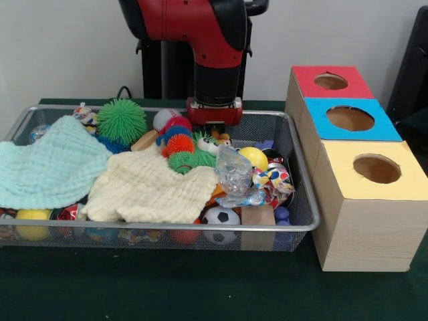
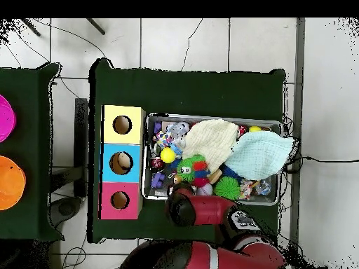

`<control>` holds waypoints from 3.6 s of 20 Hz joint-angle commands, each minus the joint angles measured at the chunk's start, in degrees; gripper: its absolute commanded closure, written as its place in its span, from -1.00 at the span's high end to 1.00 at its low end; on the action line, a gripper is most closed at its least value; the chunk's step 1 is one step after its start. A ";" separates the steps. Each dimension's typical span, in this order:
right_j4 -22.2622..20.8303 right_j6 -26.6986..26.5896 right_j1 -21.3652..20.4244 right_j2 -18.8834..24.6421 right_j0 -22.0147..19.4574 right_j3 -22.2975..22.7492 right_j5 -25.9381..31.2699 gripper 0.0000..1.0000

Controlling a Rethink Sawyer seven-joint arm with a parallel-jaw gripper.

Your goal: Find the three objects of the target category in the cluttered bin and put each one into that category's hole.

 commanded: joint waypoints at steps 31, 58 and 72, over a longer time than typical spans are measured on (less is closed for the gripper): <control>11.72 16.24 -21.07 8.32 2.60 13.18 2.18 -1.00; 29.79 20.94 -15.94 -0.06 22.09 16.15 -3.29 -1.00; 32.27 23.65 -8.41 0.43 25.19 13.68 -9.66 -1.00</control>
